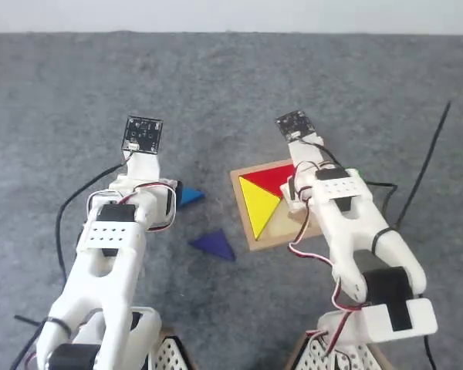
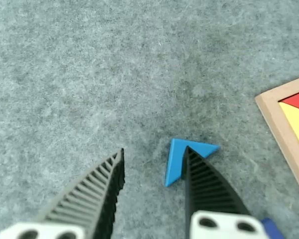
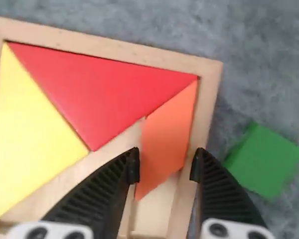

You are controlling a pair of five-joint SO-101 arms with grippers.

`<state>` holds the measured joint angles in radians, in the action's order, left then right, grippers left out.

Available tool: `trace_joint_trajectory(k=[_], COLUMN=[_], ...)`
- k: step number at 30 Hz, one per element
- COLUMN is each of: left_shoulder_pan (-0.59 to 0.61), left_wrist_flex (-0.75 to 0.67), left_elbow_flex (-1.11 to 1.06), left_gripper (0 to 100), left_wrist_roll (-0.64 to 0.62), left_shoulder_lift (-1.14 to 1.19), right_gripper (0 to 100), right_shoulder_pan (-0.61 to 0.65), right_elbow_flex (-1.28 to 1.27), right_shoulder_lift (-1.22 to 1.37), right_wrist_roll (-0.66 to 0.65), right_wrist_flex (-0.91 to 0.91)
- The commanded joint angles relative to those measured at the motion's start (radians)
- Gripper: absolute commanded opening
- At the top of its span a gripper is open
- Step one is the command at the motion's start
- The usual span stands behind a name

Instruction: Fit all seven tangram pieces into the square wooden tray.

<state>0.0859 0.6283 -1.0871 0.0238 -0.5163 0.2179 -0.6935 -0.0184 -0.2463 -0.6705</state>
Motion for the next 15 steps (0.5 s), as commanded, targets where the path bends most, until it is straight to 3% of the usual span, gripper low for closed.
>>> trace_joint_trajectory(k=[1, 9, 15], left_shoulder_pan=[-0.006, -0.006, -0.006], left_wrist_flex=[-0.02, -0.021, -0.02], left_elbow_flex=[0.008, 0.008, 0.008], left_gripper=[19, 19, 19], left_wrist_roll=[0.008, 0.008, 0.008], left_shoulder_lift=[-0.037, -0.037, -0.037], right_gripper=[19.5, 19.7, 19.7], right_shoulder_pan=[-0.028, 0.012, 0.019], right_elbow_flex=[0.038, -0.278, -0.321], right_shoulder_lift=[-0.059, -0.466, -0.453], right_wrist_roll=[0.034, 0.026, 0.025], right_wrist_flex=[0.002, 0.019, 0.018])
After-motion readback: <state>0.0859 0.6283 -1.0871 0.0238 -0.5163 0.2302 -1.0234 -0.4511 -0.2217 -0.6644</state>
